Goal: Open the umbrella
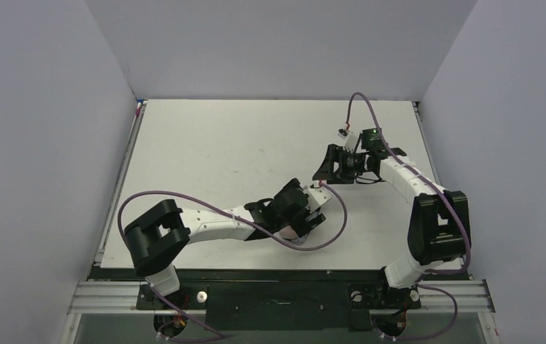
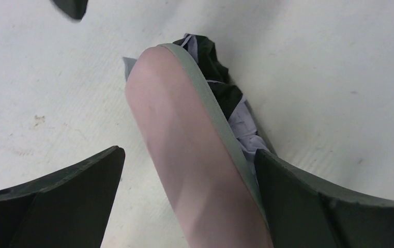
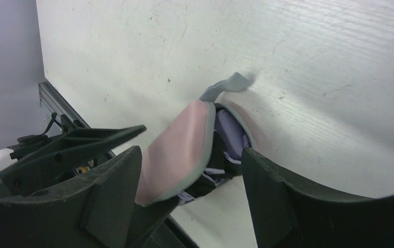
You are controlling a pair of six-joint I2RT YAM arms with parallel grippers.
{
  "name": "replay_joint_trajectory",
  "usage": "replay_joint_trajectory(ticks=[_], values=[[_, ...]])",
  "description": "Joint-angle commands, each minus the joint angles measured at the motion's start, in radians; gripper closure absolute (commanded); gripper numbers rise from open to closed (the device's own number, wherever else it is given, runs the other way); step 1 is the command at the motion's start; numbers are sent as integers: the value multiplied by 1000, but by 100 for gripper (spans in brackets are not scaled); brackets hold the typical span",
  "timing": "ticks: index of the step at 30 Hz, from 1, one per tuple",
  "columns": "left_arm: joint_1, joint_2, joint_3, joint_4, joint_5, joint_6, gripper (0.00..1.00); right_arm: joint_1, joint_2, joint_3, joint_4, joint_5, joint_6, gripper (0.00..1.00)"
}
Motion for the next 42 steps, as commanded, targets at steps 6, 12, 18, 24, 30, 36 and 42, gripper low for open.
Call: replay_joint_trajectory(ticks=[6, 12, 18, 24, 30, 36, 42], values=[[139, -161, 11, -126, 18, -116, 7, -61, -159, -24, -84, 23, -242, 34], [255, -178, -25, -130, 177, -144, 20, -61, -219, -23, -155, 22, -478, 34], [378, -91, -6, -164, 269, -211, 40, 43, -240, 33, -263, 66, -807, 34], [479, -5, 8, -181, 354, -248, 40, 215, -287, 34, -260, 143, -1124, 34], [533, 72, 37, -207, 476, -287, 53, 343, -263, 29, -224, 148, -1381, 35], [558, 105, 58, -202, 547, -289, 55, 392, -195, 16, -246, 133, -1593, 35], [569, 131, 85, -202, 568, -301, 55, 418, -88, 77, -380, 120, -1757, 35]])
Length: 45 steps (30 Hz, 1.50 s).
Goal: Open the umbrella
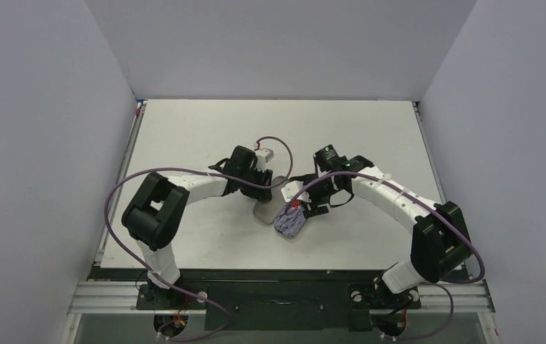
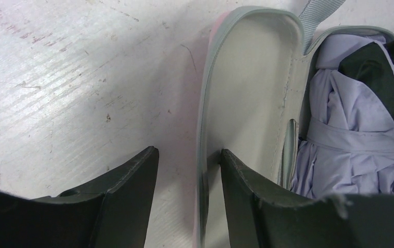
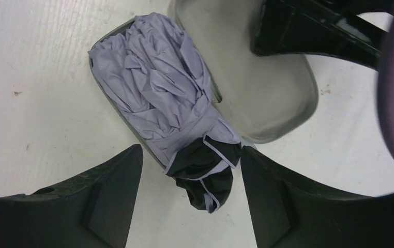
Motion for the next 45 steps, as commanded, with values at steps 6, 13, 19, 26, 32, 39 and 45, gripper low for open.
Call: replay_joint_trajectory(ticks=[6, 13, 19, 26, 32, 39, 45], values=[[20, 31, 59, 2, 57, -12, 55, 42, 116, 46, -146, 15, -342, 35], [37, 56, 66, 1, 86, -30, 57, 86, 193, 53, -58, 104, -310, 35], [50, 59, 66, -2, 90, -26, 58, 95, 221, 44, -11, 123, -252, 39], [62, 61, 60, 0, 90, -34, 61, 104, 196, -32, 101, 153, -137, 76], [73, 47, 46, -1, 81, -33, 62, 88, 75, -78, 180, 123, -72, 100], [80, 39, 36, 8, 60, -31, 61, 26, -67, -45, 298, 34, 195, 100], [92, 49, 61, 8, 61, -23, 61, -34, -163, -54, 373, 13, 387, 100]])
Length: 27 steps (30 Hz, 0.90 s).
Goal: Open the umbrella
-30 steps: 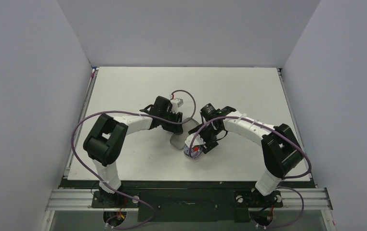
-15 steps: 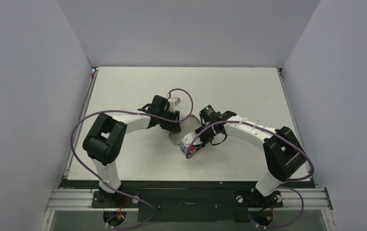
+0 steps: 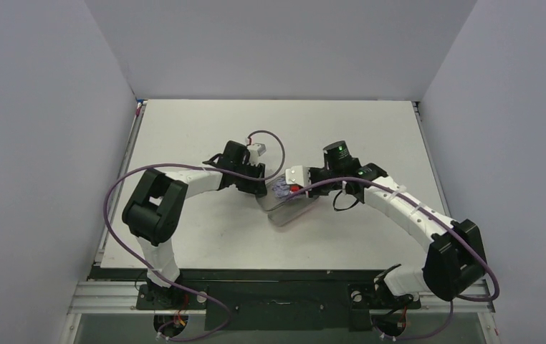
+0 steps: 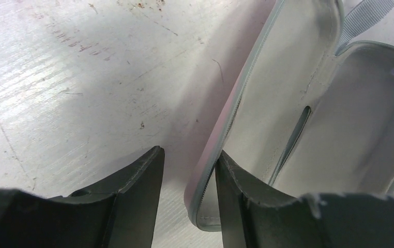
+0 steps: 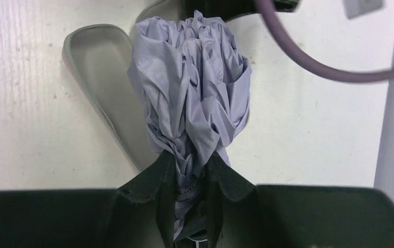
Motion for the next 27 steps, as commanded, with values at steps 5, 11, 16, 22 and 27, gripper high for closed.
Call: replay_joint_trajectory(ticks=[5, 11, 16, 22, 27], values=[[36, -24, 31, 47, 42, -5, 41, -75, -123, 14, 209, -33, 396, 100], [146, -197, 7, 126, 108, -54, 3, -73, -102, 52, 308, -10, 678, 100], [303, -345, 7, 50, 73, -87, 3, -49, -45, 121, 306, 35, 885, 100], [533, -537, -93, 27, -49, -125, 3, 107, 75, 189, 339, 82, 1133, 100], [627, -668, -167, -16, -96, -78, 3, 251, 274, 303, 376, 69, 1285, 100]])
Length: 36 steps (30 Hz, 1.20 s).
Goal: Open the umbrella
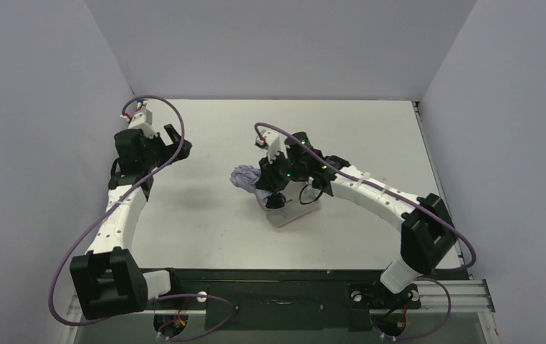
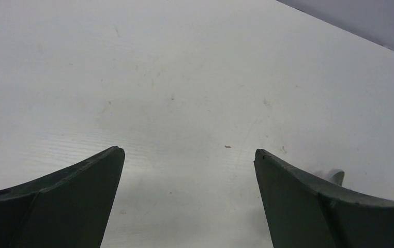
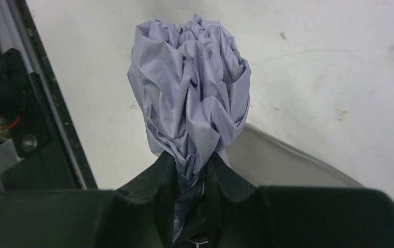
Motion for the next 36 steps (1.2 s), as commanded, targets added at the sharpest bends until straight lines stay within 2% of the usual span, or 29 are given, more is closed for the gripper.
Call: replay_joint_trajectory(ticks=[1, 4, 7, 15, 26, 31, 36], values=[[27, -98, -40, -51, -71, 34, 3, 114, 143, 135, 112, -5, 203, 100], [28, -142, -37, -114, -135, 67, 3, 177, 237, 198, 119, 31, 226, 100], [29, -152, -12, -188, -151, 79, 3, 190, 296, 214, 127, 82, 279, 100], [29, -172, -17, -207, -100, 64, 3, 119, 310, 114, 95, 156, 257, 100], [13, -127, -41, -64, -43, 48, 3, -220, 213, -53, -79, 131, 75, 100], [1, -54, 1, -72, -39, 85, 3, -418, 208, -49, -178, 113, -31, 100], [-13, -5, 37, -75, -6, 107, 3, -515, 224, 13, -225, 54, -86, 100]])
